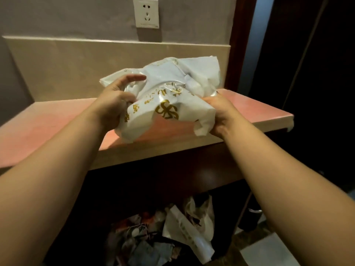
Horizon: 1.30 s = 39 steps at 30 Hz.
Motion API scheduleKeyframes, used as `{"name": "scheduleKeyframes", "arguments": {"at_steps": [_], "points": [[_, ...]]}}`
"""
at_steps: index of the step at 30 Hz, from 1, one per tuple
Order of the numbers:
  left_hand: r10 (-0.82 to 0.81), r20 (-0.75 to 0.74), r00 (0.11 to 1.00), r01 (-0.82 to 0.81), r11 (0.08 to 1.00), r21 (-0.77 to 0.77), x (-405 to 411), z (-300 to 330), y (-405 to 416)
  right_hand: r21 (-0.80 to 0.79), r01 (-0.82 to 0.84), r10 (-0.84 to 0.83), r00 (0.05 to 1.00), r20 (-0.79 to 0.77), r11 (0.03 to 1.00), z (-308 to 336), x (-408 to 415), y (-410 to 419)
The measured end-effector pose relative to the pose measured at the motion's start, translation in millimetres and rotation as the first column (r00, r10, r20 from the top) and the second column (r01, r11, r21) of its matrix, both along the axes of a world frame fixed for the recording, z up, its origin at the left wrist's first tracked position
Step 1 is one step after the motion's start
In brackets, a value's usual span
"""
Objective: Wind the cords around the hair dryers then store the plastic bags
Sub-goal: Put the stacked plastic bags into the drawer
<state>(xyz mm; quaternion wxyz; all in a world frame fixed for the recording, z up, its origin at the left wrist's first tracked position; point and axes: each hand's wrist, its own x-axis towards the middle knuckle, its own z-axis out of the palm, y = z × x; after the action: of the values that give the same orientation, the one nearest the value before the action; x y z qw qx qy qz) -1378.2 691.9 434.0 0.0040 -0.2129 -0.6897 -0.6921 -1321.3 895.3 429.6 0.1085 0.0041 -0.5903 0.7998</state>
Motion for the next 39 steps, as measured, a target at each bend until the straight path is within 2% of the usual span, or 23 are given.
{"name": "scheduleKeyframes", "arguments": {"at_steps": [3,7,10,12,14,16,18,20,21,22,26,29,31,33,34,36,37,39], "points": [[0.092,-0.009,0.996,-0.093,0.994,-0.051,-33.4,-4.1,0.4,0.143,-0.109,0.100,0.993,0.068,0.984,-0.7,-46.0,8.0],[0.156,0.057,0.986,-0.145,0.975,-0.166,-74.1,-6.0,-6.4,0.284,-0.130,0.052,0.963,0.266,0.950,-7.2,-106.6,20.0],[0.256,0.058,0.965,-0.227,0.925,-0.305,-93.5,-10.2,-13.3,0.289,-0.190,0.068,0.920,0.386,0.938,-17.3,-136.1,22.7],[0.330,0.078,0.941,-0.283,0.890,-0.357,-102.6,-13.0,-13.9,0.293,-0.179,0.058,0.923,0.380,0.939,-23.6,-148.6,24.4],[0.422,0.091,0.902,-0.354,0.844,-0.403,-108.2,-15.7,-11.6,0.372,-0.142,0.010,0.942,0.336,0.917,-26.5,-156.9,22.6],[0.544,0.062,0.837,-0.457,0.757,-0.467,-110.6,-18.8,-10.3,0.502,-0.071,-0.080,0.959,0.273,0.862,-26.5,-160.3,19.1],[0.654,0.002,0.756,-0.535,0.621,-0.573,-105.8,-23.2,-12.6,0.631,0.028,-0.211,0.953,0.218,0.775,-26.9,-159.1,17.0],[0.728,-0.137,0.672,-0.598,0.425,-0.680,-95.5,-25.4,-15.9,0.685,0.115,-0.318,0.931,0.177,0.719,-27.2,-151.2,16.5],[0.736,-0.222,0.639,-0.642,0.352,-0.681,-88.6,-26.4,-16.5,0.701,0.156,-0.356,0.923,0.148,0.696,-27.9,-148.2,17.5],[0.725,-0.295,0.623,-0.688,0.327,-0.648,-78.3,-28.3,-17.1,0.708,0.189,-0.374,0.921,0.113,0.681,-30.4,-142.1,18.4],[0.610,-0.488,0.625,-0.781,0.472,-0.410,-29.7,-43.9,-8.4,0.711,0.339,-0.395,0.914,-0.094,0.616,-45.4,-94.6,17.7],[0.589,-0.526,0.614,-0.753,0.638,-0.164,14.0,-72.2,1.8,0.567,0.528,-0.422,0.849,-0.319,0.633,-73.9,-46.9,18.1],[0.560,-0.454,0.693,-0.653,0.754,-0.067,42.5,-95.5,11.5,0.478,0.618,-0.466,0.786,-0.406,0.624,-112.0,-13.7,13.2],[0.511,-0.374,0.774,-0.569,0.820,-0.057,67.2,-120.0,22.0,0.460,0.618,-0.519,0.786,-0.336,0.638,-159.7,12.3,5.7],[0.497,-0.291,0.817,-0.536,0.842,-0.066,75.3,-133.3,26.5,0.485,0.561,-0.527,0.821,-0.220,0.671,-183.1,18.6,2.0],[0.529,0.009,0.849,-0.525,0.845,-0.103,81.1,-167.5,32.5,0.551,0.336,-0.481,0.866,0.140,0.764,-224.0,20.4,-4.4],[0.542,0.232,0.808,-0.527,0.840,-0.130,77.6,-187.3,33.5,0.529,0.208,-0.425,0.842,0.332,0.823,-238.2,17.6,-5.4],[0.456,0.671,0.585,-0.503,0.853,-0.141,65.9,-223.0,31.8,0.327,0.105,-0.290,0.753,0.590,0.939,-253.1,8.4,-7.1]]}}
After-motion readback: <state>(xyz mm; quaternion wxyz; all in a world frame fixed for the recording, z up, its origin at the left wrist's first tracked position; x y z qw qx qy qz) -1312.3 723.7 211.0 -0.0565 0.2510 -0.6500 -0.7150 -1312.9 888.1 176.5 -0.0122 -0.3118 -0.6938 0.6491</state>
